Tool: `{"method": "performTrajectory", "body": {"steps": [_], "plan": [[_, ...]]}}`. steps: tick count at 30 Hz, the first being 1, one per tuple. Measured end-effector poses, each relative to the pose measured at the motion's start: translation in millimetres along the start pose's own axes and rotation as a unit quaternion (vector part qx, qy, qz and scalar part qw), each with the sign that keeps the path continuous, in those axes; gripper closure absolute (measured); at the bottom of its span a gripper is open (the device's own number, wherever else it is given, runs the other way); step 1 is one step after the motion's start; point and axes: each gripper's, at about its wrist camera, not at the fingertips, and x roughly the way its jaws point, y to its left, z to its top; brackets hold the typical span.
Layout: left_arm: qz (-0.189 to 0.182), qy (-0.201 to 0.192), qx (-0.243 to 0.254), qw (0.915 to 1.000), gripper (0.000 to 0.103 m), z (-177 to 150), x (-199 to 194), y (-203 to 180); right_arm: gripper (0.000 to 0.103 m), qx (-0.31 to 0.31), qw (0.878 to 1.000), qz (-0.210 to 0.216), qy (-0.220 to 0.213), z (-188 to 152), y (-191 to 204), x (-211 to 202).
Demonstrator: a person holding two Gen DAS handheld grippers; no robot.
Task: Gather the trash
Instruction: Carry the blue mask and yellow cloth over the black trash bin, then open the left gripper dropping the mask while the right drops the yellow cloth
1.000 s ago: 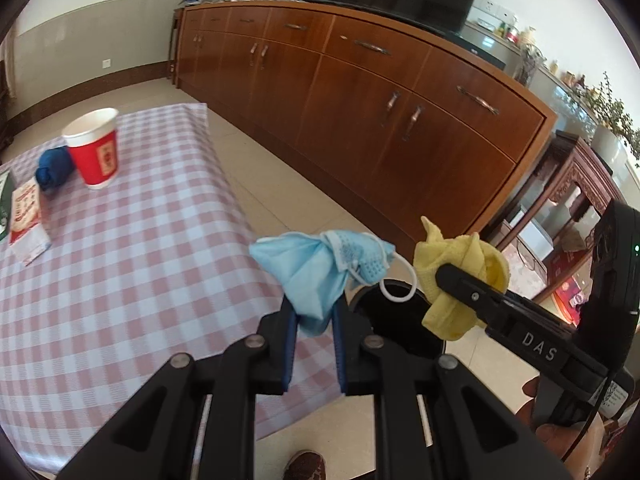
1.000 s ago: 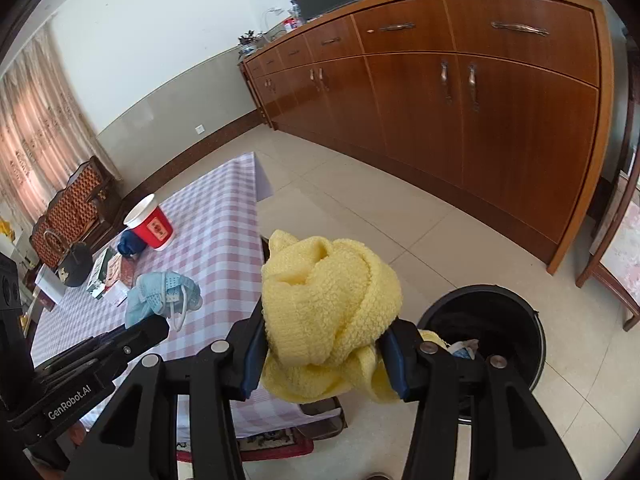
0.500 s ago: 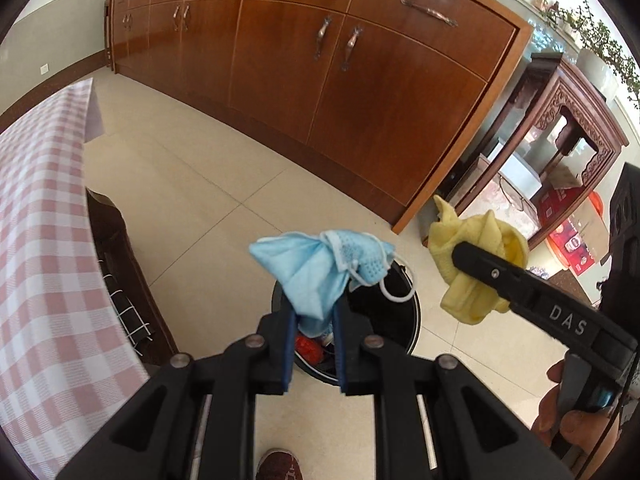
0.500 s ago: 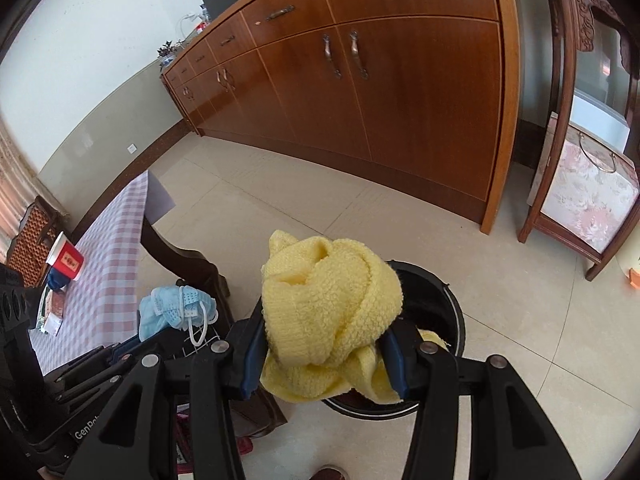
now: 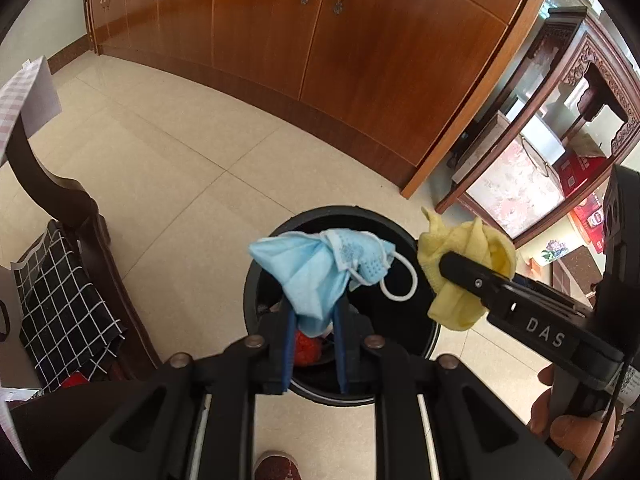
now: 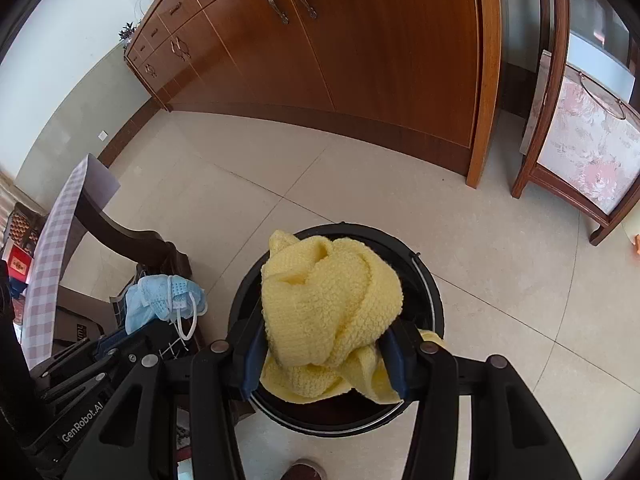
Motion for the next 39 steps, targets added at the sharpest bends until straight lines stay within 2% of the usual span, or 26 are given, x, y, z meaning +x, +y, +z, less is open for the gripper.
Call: {"method": "performTrajectory", "body": {"steps": [7,10,13,15,17,28,39], "plan": [[0.007,0.017,0.009,0.9998,0.083,-0.5,17.2,-3.4,0.046,0.001,1.0,-0.021,0.006,-3.4,-9.1,18.2],[0.006,0.016,0.011,0.9998,0.079,1.0,19.7,-3.5,0.043,-0.002,1.0,-0.029,0.005,-4.0,-9.0,21.8],[0.012,0.016,0.012,0.9997,0.07,3.2,21.3,-3.5,0.041,-0.001,0.999,-0.035,0.004,-3.5,-9.4,24.1],[0.018,0.014,0.011,0.9997,0.06,4.4,20.5,-2.9,0.04,0.0,0.999,-0.039,0.001,-2.7,-10.2,23.9],[0.02,0.011,0.006,0.9997,0.057,5.8,18.4,-1.5,0.038,0.003,0.999,-0.042,-0.005,-2.3,-10.5,21.6],[0.031,-0.034,0.017,0.9988,0.057,10.8,-17.3,-0.1,0.038,0.015,0.999,-0.039,-0.034,-0.9,-7.8,-14.8],[0.028,-0.08,0.014,0.9963,0.057,5.5,-77.0,1.8,0.038,0.007,0.997,-0.025,-0.071,-1.6,13.3,-73.9]]}}
